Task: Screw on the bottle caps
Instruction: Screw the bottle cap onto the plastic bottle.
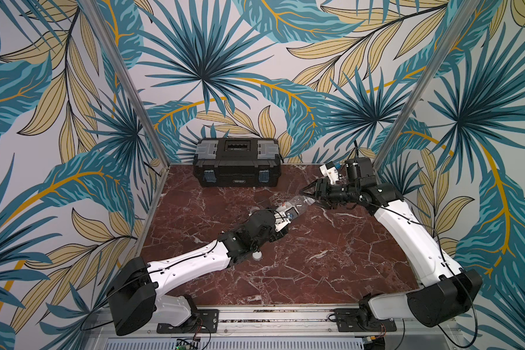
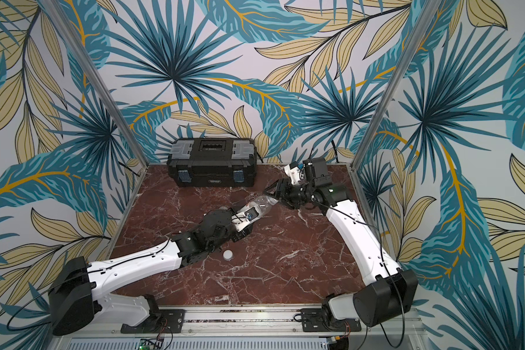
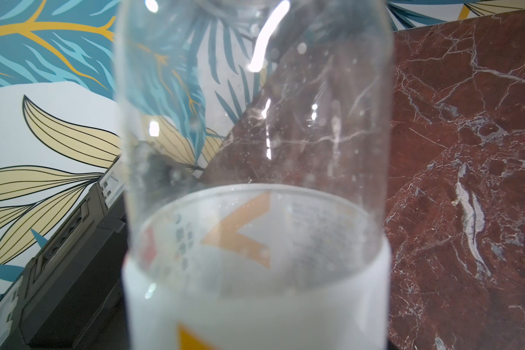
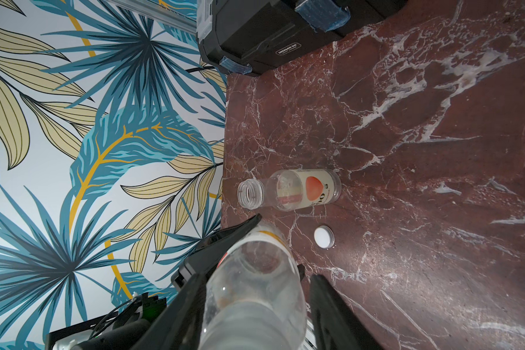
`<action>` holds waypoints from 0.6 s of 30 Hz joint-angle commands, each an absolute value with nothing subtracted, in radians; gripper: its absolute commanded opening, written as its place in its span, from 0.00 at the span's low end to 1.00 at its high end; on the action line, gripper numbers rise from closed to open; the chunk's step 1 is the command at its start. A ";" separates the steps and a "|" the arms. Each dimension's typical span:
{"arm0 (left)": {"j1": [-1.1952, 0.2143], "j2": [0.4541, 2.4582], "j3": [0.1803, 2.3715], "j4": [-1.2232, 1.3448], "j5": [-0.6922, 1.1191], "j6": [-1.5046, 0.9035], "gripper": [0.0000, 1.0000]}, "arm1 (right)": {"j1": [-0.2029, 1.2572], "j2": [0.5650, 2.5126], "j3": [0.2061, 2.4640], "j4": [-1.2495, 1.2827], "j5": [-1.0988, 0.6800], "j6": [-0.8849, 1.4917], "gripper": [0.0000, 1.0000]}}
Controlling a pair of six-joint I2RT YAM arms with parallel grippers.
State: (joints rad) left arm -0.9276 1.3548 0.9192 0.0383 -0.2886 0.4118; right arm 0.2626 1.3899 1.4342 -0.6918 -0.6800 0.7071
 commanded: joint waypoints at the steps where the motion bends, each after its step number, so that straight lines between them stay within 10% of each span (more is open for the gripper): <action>1: -0.919 1.366 0.941 0.083 -0.281 0.403 0.00 | 0.253 1.351 1.424 -0.675 -0.667 0.692 0.59; 18: -0.909 1.367 0.936 0.075 -0.240 0.396 0.00 | 0.168 1.327 1.527 -0.754 -0.627 0.444 0.63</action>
State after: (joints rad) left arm -0.9161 1.3750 0.9192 0.0513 -0.2638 0.4107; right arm 0.1905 1.3426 1.5005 -0.7120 -0.6479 0.5453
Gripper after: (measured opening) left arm 0.644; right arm 0.625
